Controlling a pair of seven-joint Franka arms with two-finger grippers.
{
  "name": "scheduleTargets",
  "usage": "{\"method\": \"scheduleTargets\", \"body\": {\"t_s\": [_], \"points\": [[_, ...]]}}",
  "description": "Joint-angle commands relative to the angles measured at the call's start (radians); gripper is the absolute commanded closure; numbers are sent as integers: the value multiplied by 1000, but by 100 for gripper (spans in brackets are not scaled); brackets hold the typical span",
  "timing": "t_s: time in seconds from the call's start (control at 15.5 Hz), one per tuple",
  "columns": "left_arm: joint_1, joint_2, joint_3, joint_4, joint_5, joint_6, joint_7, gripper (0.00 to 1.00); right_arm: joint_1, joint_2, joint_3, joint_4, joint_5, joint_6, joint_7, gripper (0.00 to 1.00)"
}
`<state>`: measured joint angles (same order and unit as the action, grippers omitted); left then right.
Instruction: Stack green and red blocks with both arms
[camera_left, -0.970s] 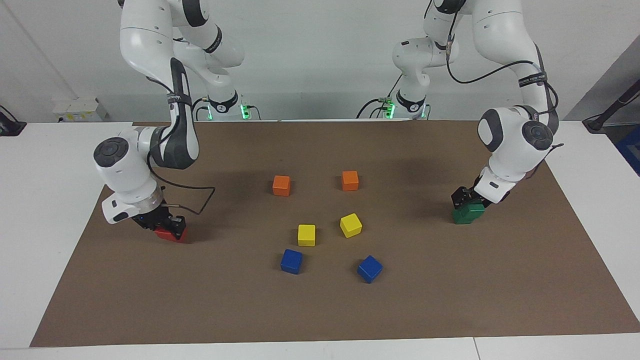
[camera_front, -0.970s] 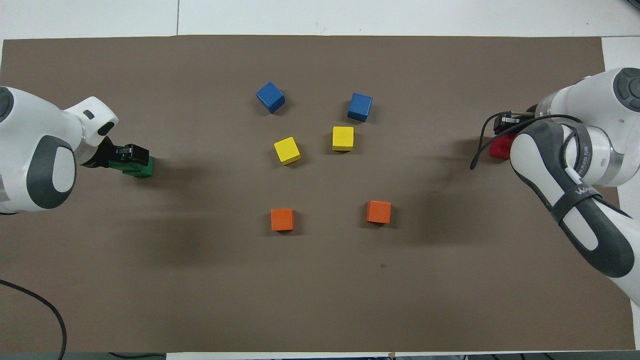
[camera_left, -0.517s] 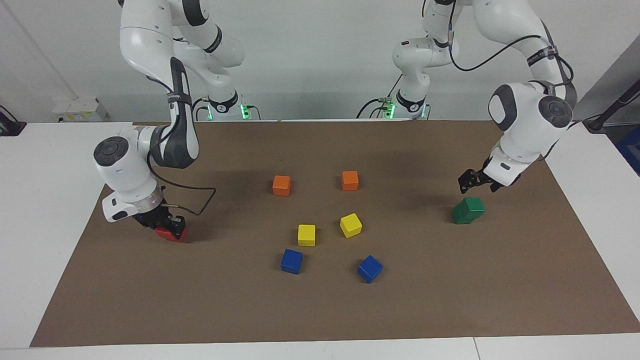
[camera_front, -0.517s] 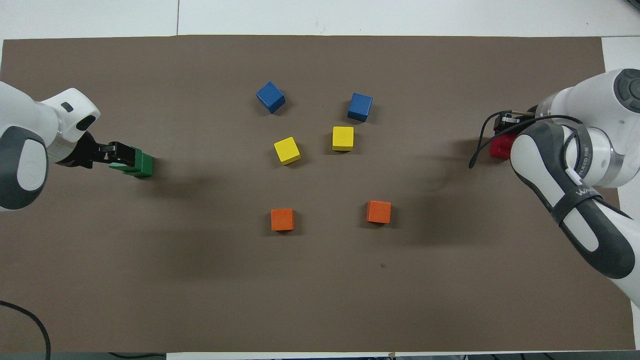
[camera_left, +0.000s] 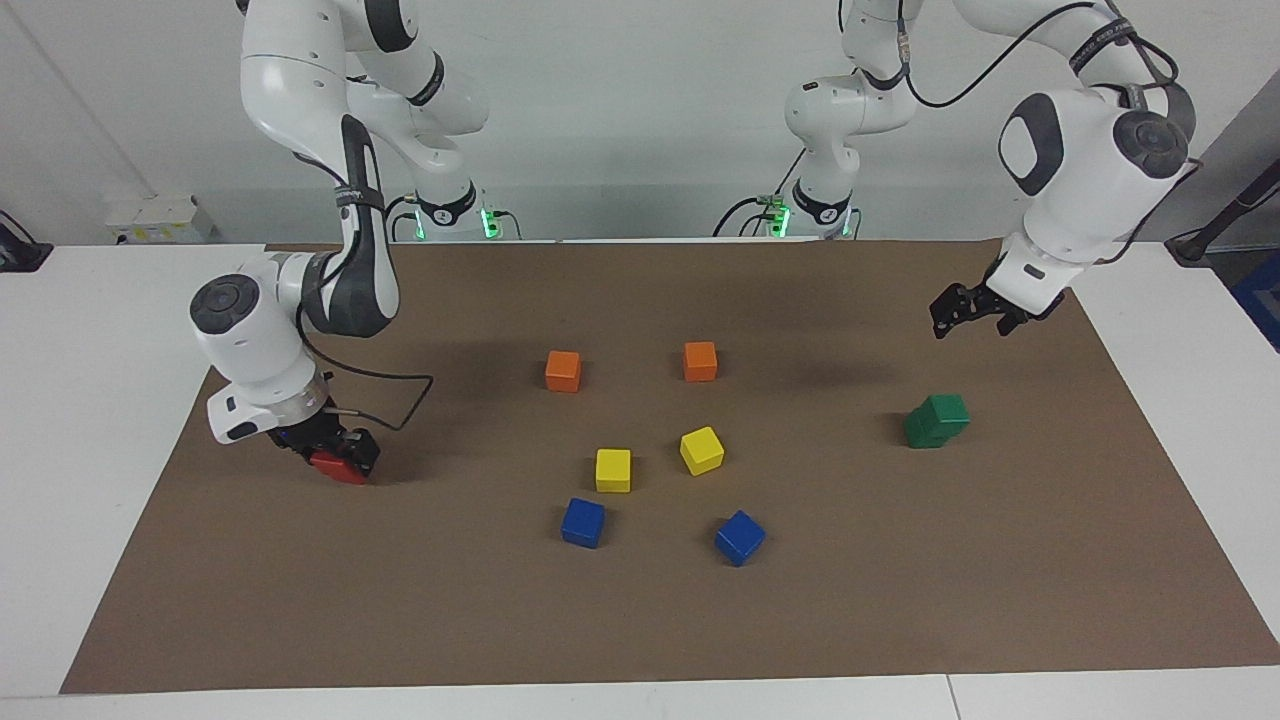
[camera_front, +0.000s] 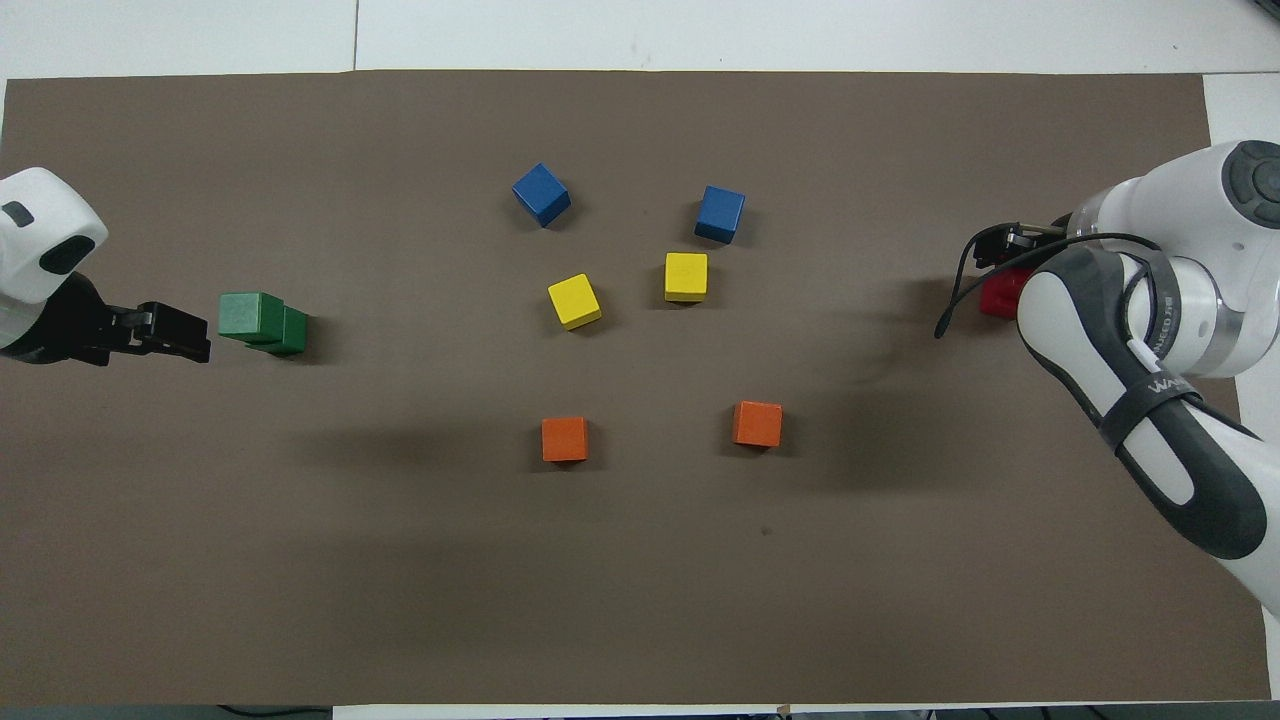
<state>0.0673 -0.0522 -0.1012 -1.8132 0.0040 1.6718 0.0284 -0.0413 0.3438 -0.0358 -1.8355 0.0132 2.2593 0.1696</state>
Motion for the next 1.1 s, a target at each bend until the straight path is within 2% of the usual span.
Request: {"method": "scheduleTargets", "body": {"t_s": [0.0,0.13,0.19,0.32,0.58,1.03], "points": [[-15,-12,11,-23,-15,8,1,0,-2,-48,11,135,1,-212,4,0],[-44,-9,21,-23,-15,28,1,0,-2,-72,14,246,5,-395,-4,0],[-46,2,21,-18,-15,40,1,0,0,-97,14,268,8,-447,-21,0],[-52,23,21,-3,-16,34,-1,0,0,-175,14,262,7,-492,-79,0],[-119,2,80,-11,-13,14,1,0,-3,-265,13,268,7,-615,-189,0],[-121,0,81,-17,-13,11,2,0,-3,-315,10,266,-4,-737,-196,0]]}}
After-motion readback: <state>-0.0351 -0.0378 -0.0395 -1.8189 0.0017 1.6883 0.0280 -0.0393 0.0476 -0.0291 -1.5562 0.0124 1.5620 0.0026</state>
